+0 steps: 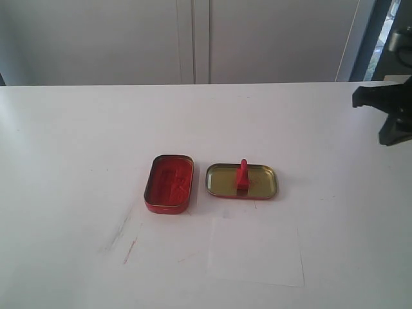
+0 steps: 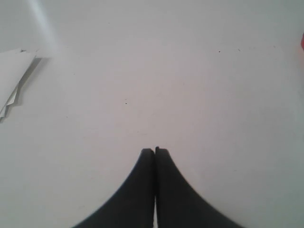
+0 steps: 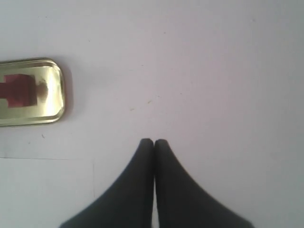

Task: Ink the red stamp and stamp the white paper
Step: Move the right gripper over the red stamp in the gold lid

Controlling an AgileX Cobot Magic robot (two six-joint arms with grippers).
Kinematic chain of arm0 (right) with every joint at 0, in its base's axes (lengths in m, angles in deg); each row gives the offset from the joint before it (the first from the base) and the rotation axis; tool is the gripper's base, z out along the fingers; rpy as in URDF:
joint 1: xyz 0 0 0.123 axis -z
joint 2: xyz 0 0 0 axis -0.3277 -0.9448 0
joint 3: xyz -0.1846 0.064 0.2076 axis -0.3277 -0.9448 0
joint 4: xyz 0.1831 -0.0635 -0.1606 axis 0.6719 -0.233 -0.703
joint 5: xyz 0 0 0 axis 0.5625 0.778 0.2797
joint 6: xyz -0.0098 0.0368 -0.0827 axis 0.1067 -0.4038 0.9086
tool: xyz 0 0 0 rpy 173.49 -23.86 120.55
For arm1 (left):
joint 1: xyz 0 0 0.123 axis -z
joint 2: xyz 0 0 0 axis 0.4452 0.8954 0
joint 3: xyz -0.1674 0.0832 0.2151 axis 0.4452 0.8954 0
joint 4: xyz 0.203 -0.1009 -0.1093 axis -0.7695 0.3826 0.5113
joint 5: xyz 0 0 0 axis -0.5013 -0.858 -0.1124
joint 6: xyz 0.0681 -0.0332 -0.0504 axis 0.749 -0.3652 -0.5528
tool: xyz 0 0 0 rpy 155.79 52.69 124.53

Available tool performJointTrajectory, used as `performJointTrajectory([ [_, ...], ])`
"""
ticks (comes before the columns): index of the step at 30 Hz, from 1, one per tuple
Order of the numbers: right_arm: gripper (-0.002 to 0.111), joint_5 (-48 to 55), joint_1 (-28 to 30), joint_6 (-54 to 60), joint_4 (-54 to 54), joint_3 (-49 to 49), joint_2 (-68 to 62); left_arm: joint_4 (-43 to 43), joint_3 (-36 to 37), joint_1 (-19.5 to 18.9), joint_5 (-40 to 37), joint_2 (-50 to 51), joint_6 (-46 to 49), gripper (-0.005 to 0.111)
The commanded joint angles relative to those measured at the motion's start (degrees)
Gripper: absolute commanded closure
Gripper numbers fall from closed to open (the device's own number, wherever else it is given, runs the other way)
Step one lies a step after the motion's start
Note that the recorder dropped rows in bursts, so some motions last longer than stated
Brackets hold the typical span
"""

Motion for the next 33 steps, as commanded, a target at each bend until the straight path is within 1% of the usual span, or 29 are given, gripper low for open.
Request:
performJointTrajectory([
  [1, 0.108, 0.6, -3.2, 0.1, 0.3, 4.0, -3.5, 0.2, -0.1, 0.2, 0.0, -0.3, 0.0, 0.107],
  [13, 0.108, 4.3, -10.8, -2.4, 0.0, 15.1, -13.5, 0.2, -0.1, 0.2, 0.0, -0.3, 0.0, 0.107],
  [28, 0.108, 7.9, -19.0, -6.9, -0.3, 24.3, -23.0, 0.2, -0.1, 0.2, 0.0, -0.3, 0.0, 0.107],
  [33, 0.108, 7.9, -21.2, -9.1, -0.7, 25.5, -25.5, 0.2, -0.1, 0.2, 0.0, -0.3, 0.0, 0.107],
])
